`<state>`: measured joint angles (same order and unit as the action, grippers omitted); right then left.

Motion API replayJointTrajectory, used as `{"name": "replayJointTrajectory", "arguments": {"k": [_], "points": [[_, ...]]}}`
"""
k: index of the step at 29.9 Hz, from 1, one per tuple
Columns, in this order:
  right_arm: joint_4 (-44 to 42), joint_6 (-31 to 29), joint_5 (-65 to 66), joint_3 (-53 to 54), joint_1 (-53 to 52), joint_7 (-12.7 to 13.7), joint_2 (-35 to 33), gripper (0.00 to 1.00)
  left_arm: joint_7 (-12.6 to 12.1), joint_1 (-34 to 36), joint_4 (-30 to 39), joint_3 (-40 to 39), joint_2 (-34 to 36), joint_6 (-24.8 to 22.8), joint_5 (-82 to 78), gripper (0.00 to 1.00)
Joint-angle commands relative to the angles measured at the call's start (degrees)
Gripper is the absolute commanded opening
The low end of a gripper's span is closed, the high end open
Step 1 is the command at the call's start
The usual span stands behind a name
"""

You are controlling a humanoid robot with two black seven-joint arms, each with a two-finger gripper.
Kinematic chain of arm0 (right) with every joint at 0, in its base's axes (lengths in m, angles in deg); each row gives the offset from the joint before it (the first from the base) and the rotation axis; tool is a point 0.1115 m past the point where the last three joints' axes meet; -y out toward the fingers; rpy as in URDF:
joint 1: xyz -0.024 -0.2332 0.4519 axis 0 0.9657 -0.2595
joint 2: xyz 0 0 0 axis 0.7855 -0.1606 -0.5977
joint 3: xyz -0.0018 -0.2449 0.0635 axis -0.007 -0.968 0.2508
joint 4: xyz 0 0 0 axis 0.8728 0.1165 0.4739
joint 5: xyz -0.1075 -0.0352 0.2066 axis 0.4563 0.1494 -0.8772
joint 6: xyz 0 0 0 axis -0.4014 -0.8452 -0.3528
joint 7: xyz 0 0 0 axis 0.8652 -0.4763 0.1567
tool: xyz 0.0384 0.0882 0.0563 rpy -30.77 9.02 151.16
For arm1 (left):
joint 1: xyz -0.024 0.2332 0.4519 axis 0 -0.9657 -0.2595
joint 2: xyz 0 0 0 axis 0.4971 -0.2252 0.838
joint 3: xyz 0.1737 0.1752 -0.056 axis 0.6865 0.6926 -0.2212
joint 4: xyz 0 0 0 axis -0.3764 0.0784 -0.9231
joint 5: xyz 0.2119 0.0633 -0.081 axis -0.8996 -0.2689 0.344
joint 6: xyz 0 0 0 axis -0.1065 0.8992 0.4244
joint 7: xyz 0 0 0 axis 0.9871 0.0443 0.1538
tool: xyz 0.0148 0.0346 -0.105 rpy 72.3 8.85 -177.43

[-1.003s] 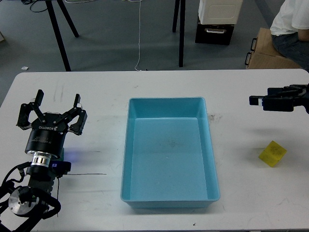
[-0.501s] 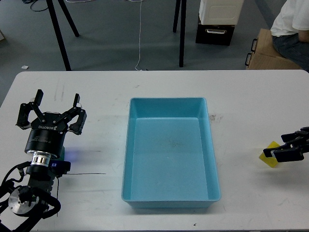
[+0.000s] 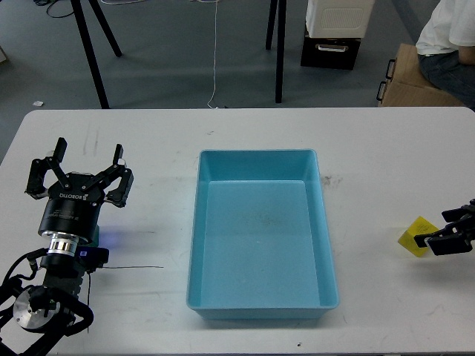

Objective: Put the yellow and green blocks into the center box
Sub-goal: 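Lower the right gripper onto the yellow cube and close on it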

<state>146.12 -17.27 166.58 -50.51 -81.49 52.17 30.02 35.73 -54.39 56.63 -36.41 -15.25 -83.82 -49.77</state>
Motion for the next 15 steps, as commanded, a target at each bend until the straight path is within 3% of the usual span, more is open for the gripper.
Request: {"name": "replayJointTrajectory", "arguments": {"k": [1,15], "points": [[-2.56,-0.01,1.85,-1.37,-0.08,0.0,2.28,0.97,0.0,0.0,0.0,-0.06,0.05,0.0,0.01,1.0],[-5.81,-0.01,2.29,-2.86,-1.13,0.0,6.15,0.97,0.0,-0.08,-0.35,-0.06,0.05,0.0,0.01,1.0]]}}
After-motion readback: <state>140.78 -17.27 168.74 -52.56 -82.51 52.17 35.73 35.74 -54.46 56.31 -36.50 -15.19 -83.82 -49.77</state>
